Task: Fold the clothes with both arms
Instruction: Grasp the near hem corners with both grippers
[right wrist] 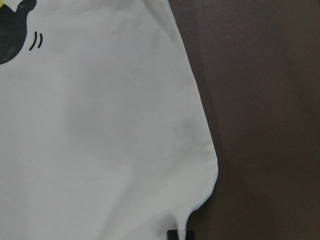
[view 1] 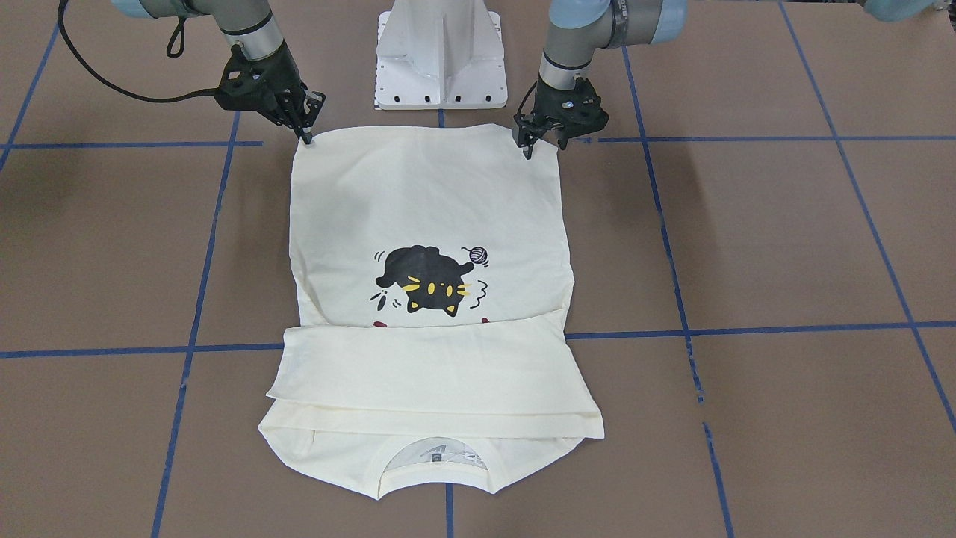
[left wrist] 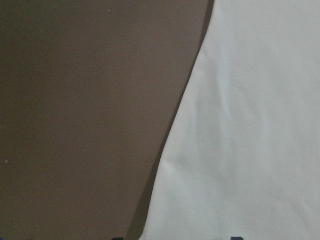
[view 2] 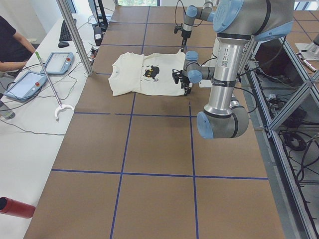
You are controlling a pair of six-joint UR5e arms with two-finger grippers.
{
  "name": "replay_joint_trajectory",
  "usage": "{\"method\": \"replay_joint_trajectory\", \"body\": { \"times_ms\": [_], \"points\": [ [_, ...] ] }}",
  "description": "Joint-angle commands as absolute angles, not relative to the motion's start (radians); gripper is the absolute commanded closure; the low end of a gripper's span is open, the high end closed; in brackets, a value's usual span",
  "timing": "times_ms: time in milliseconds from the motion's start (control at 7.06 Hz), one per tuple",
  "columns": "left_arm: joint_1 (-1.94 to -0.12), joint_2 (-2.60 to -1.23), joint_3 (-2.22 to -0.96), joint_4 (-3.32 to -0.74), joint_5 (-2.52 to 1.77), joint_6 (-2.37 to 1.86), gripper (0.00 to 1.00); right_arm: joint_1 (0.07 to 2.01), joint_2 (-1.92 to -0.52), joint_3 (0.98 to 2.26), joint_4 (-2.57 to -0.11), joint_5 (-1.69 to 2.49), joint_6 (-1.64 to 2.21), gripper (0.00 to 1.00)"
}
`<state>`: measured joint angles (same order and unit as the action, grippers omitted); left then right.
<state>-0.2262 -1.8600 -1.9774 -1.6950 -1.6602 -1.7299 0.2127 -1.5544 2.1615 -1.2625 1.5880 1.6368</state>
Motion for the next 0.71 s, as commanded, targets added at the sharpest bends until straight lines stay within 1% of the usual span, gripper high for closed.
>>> {"method": "replay_joint_trajectory", "body": {
  "times_ms": [0,425,567],
  "points": [
    [-0.227,-1.853,-1.983,-1.695,-1.663,-1.730,0.30,0.216,-1.555,2.161,-1.262,1.589,1.637,1.00],
    [-0.219,-1.848,-1.983,-1.694,-1.663,-1.732,0.33,0.224,-1.554,2.161,-1.262,1.594,1.637,1.00],
    [-0.216,-1.848,-1.977,-1.692,-1.663,-1.732,0.38,0.224,-1.554,2.161,-1.262,1.594,1.637,1.00]
  ]
}}
